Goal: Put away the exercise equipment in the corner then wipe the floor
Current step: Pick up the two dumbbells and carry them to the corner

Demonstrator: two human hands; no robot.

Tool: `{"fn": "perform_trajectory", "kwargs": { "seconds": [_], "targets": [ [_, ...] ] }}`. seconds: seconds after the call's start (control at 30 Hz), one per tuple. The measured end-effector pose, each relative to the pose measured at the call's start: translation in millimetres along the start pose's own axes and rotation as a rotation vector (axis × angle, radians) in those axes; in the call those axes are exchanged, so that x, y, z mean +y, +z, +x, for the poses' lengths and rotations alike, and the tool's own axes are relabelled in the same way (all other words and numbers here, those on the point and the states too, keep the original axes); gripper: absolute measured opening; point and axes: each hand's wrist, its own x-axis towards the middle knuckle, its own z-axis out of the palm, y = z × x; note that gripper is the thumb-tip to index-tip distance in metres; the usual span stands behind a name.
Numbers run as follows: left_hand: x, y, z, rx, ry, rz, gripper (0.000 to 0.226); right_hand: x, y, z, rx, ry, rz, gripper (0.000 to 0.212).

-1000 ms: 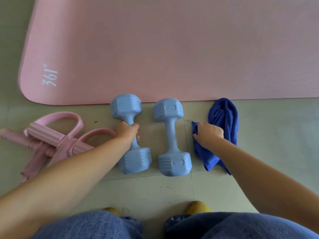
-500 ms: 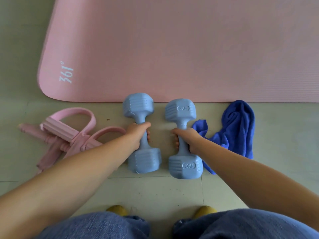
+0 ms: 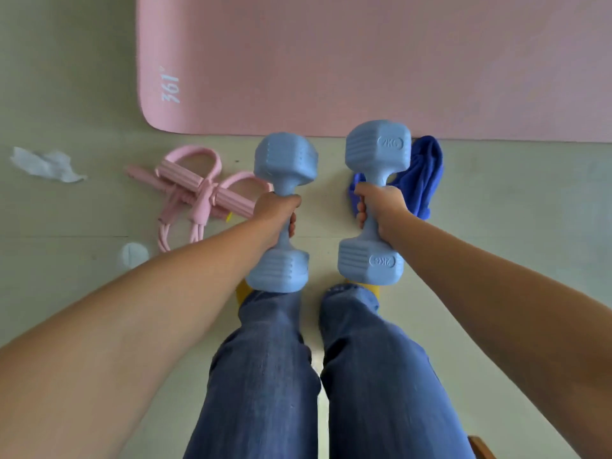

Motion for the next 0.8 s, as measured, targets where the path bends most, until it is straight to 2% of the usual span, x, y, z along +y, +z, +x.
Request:
{"fn": "perform_trajectory", "kwargs": {
  "seconds": [0.27, 0.47, 0.63, 0.8],
  "targets": [
    [55, -53, -191, 0.016, 0.094, 0.126, 0.012, -62, -63, -195, 0.010, -0.071, 0.029, 0.023],
    [111, -74, -321, -0.094, 0.243, 0.228, 0.012, -100, -107, -324, 0.071, -0.132, 0.149, 0.024],
    [151, -57, -391, -0.130, 0.367, 0.337, 0.013, -93, -163, -391, 0.176, -0.195, 0.254, 0.022],
    [170, 2, -443, -0.227, 0.483, 0.529, 0.016, -60, -242, -435, 0.264, -0.163, 0.401, 0.016]
  ]
}}
